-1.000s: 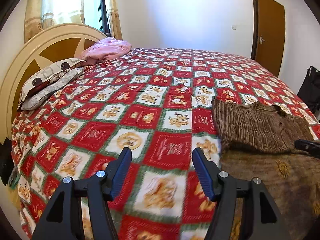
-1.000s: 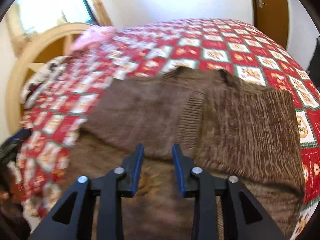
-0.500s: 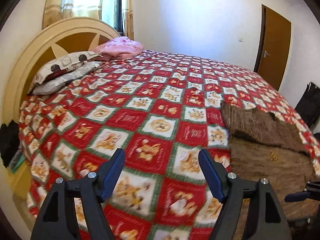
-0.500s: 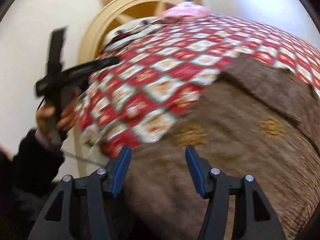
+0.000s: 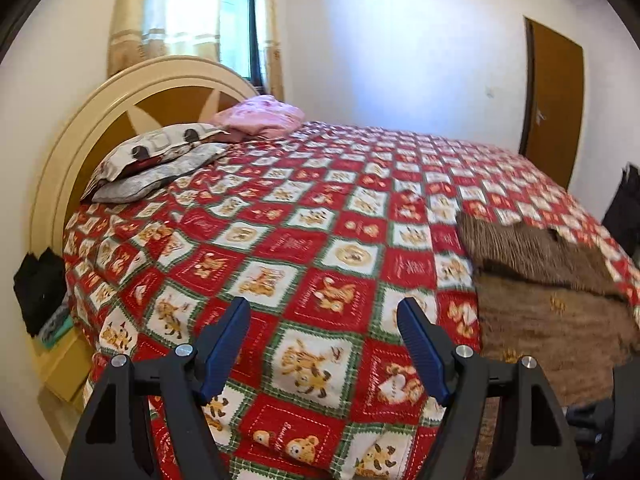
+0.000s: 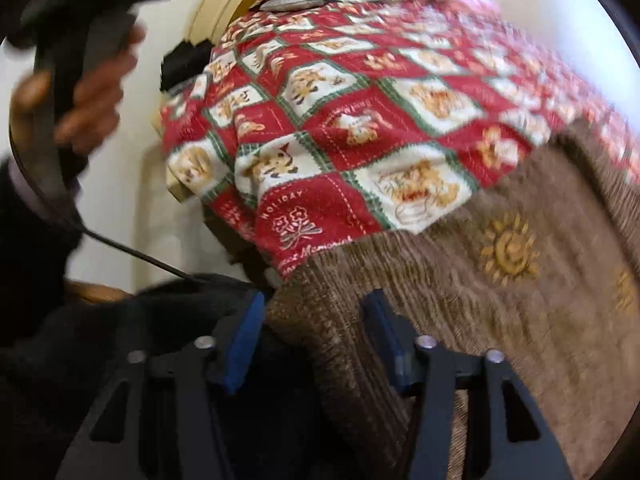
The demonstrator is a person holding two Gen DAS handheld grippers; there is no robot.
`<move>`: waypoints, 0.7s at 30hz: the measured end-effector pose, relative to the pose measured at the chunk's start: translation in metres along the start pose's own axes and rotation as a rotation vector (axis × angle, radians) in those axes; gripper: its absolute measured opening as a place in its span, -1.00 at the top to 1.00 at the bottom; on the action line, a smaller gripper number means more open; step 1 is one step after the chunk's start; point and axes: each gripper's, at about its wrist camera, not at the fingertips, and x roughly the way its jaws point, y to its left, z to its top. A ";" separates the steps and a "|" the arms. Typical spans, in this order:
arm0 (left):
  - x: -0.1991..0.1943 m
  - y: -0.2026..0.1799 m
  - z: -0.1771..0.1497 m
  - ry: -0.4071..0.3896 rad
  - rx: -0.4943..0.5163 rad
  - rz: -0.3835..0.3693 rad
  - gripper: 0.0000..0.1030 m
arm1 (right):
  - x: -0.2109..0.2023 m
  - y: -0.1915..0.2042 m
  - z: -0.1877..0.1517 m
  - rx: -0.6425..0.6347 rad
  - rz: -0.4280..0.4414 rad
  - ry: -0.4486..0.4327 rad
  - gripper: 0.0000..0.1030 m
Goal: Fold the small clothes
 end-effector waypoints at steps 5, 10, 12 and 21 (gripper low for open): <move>0.000 0.006 -0.001 0.001 -0.034 -0.023 -0.48 | -0.005 -0.016 -0.002 0.068 0.054 0.012 0.77; 0.004 -0.009 -0.006 0.008 0.029 -0.061 -0.48 | -0.051 -0.063 -0.006 0.281 0.218 -0.147 0.78; 0.009 -0.023 -0.010 0.020 0.076 -0.094 -0.48 | -0.071 -0.094 -0.013 0.384 0.236 -0.213 0.78; 0.030 -0.092 -0.013 0.062 0.274 -0.263 -0.48 | -0.077 -0.225 -0.064 0.808 0.054 -0.247 0.69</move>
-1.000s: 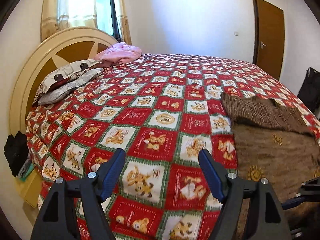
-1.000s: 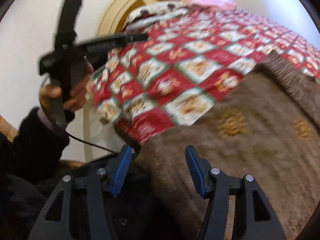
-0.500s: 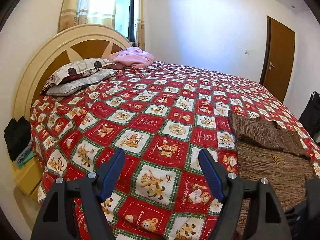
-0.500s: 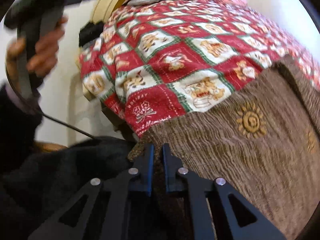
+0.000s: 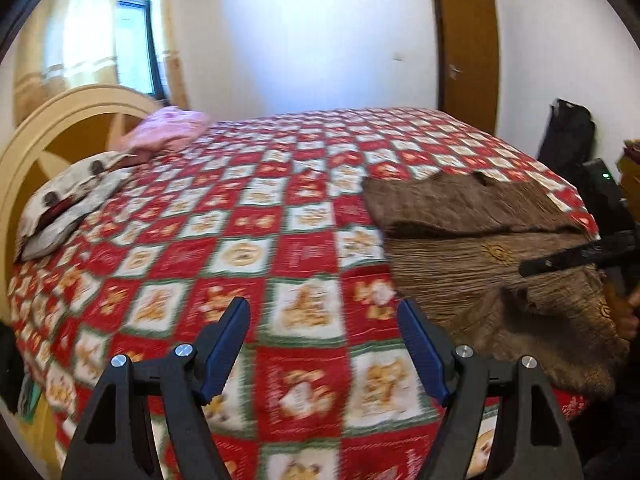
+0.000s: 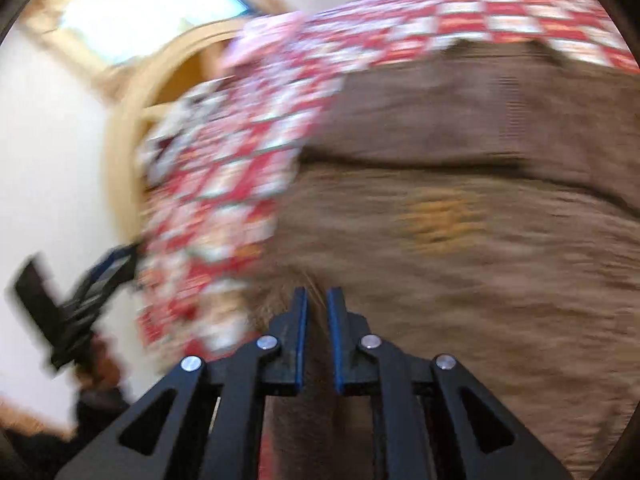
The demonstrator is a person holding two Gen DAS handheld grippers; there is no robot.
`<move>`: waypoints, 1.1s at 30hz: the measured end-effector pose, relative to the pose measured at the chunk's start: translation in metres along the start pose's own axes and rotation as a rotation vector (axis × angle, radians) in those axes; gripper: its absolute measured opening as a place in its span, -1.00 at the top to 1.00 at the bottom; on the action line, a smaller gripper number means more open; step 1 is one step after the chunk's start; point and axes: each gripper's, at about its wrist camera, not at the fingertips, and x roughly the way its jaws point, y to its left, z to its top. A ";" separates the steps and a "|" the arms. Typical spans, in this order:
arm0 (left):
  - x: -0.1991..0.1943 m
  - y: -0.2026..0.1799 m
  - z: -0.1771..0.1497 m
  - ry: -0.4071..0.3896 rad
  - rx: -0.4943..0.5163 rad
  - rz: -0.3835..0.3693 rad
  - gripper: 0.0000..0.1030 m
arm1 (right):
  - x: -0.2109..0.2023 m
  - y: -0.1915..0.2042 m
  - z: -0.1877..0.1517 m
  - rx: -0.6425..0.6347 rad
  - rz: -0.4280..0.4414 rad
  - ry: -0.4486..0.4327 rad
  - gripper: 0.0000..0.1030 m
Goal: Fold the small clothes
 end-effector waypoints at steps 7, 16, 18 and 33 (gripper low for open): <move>0.027 -0.037 0.018 0.038 0.139 -0.149 -0.48 | -0.022 0.007 -0.008 0.013 0.047 -0.025 -0.46; 0.053 -0.084 0.030 0.069 0.353 -0.279 -0.48 | 0.016 0.020 -0.018 -0.220 -0.204 0.077 0.13; 0.055 -0.094 0.029 0.074 0.412 -0.323 -0.48 | 0.018 0.024 -0.023 -0.278 -0.262 0.068 0.32; 0.073 -0.139 0.007 0.150 0.678 -0.499 -0.48 | 0.006 0.001 -0.019 -0.194 -0.215 0.050 -0.13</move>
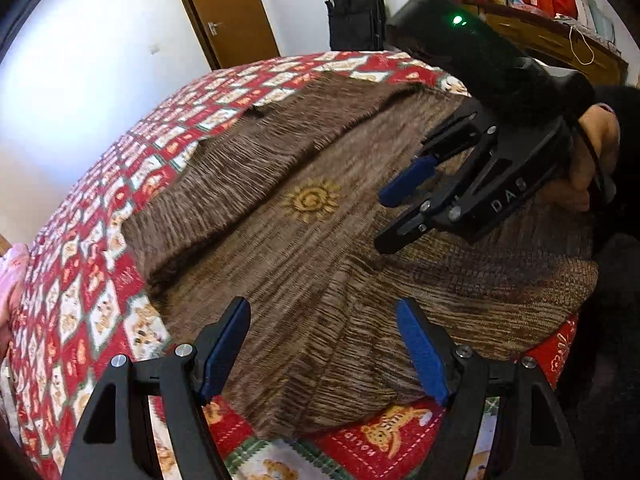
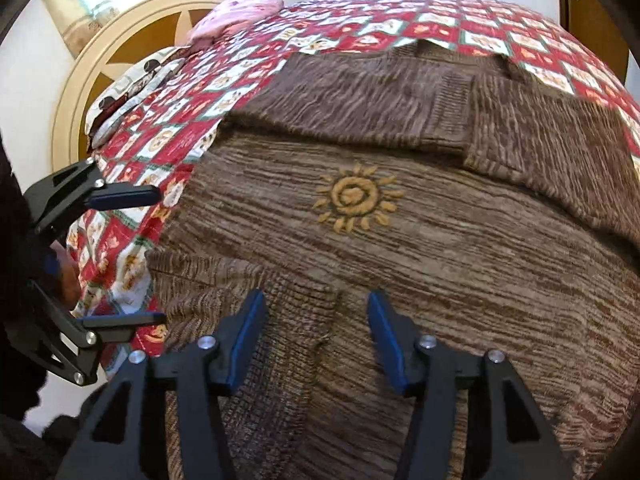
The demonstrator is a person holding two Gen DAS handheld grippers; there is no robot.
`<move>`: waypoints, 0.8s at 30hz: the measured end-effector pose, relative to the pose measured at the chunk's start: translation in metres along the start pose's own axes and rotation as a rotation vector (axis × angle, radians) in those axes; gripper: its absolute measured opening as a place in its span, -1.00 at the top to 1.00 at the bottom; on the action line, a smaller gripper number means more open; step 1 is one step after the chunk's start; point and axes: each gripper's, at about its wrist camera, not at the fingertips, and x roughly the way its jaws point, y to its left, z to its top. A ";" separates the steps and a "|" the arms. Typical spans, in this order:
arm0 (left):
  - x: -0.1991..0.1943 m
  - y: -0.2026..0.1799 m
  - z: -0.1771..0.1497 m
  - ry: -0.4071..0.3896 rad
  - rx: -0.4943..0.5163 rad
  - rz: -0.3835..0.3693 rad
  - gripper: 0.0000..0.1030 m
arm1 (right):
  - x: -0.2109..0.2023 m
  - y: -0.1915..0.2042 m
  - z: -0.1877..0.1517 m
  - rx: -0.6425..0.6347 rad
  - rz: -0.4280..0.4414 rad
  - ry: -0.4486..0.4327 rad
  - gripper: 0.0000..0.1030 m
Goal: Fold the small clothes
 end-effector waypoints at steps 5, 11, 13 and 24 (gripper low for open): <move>0.000 -0.004 0.000 -0.008 0.040 -0.041 -0.48 | 0.008 0.023 -0.006 -0.143 0.028 0.078 0.67; 0.006 -0.017 0.008 -0.015 0.163 -0.104 -0.48 | -0.022 0.023 0.007 -0.153 0.235 0.004 0.71; 0.006 -0.021 0.012 -0.024 0.215 -0.123 -0.48 | -0.039 0.031 0.011 -0.213 0.298 -0.023 0.71; 0.002 -0.025 0.014 -0.057 0.168 -0.229 0.17 | -0.060 0.043 0.019 -0.239 0.466 -0.071 0.64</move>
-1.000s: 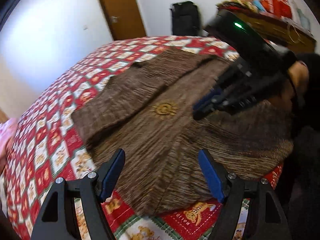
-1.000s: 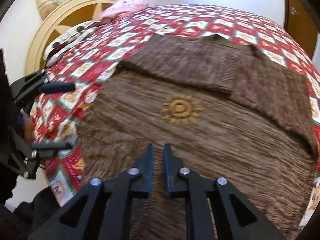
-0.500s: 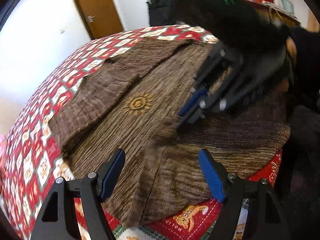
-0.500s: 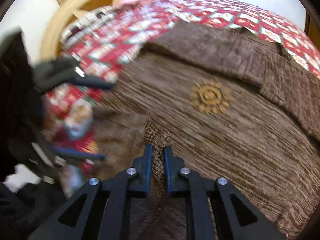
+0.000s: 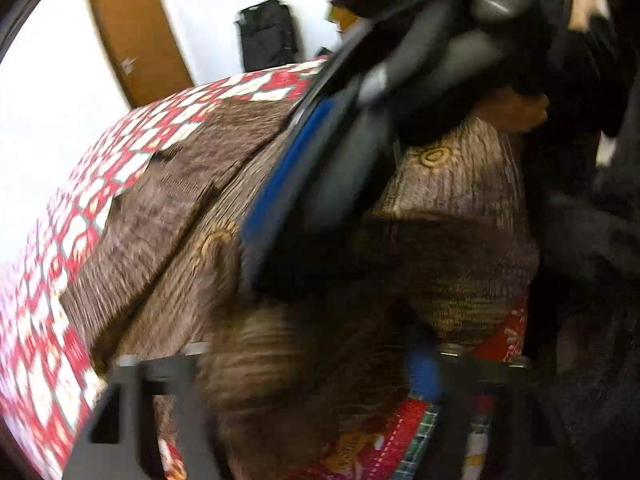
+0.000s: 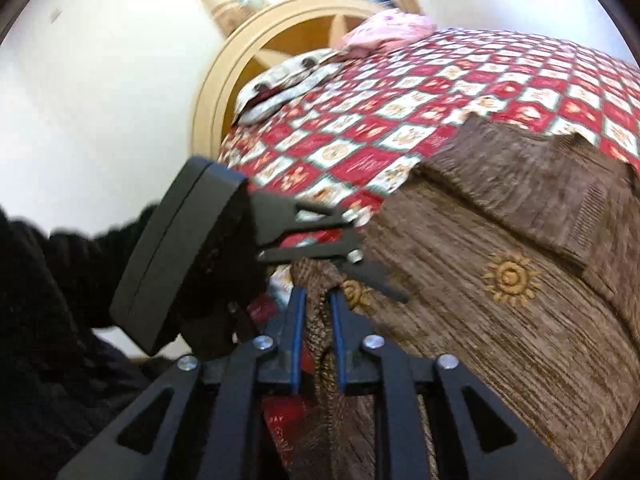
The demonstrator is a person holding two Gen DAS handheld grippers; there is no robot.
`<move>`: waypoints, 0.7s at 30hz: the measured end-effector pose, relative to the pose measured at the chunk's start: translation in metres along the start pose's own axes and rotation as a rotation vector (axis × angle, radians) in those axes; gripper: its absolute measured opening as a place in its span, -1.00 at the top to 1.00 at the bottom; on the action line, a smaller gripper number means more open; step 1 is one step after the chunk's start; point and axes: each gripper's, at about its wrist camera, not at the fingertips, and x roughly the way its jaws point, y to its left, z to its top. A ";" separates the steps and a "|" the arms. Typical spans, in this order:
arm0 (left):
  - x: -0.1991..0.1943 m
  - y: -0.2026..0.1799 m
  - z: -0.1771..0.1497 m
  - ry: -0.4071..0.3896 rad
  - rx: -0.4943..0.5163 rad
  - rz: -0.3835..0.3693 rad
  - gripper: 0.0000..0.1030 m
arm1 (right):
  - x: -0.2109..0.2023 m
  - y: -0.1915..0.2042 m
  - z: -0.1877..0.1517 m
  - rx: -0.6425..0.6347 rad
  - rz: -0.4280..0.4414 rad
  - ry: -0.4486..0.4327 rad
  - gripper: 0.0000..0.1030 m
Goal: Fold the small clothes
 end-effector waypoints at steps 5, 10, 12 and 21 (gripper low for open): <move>-0.003 0.032 -0.011 -0.059 -0.325 -0.053 0.78 | -0.052 -0.031 -0.008 0.210 -0.038 -0.204 -0.02; 0.001 0.023 -0.005 -0.040 -0.281 0.041 0.79 | -0.120 -0.059 -0.031 0.392 -0.184 -0.393 -0.07; 0.005 0.023 -0.004 -0.042 -0.260 0.043 0.78 | -0.141 -0.063 -0.043 0.439 -0.213 -0.441 -0.10; 0.018 0.042 0.007 -0.007 -0.197 0.070 -0.39 | -0.152 -0.056 -0.059 0.469 -0.295 -0.439 -0.18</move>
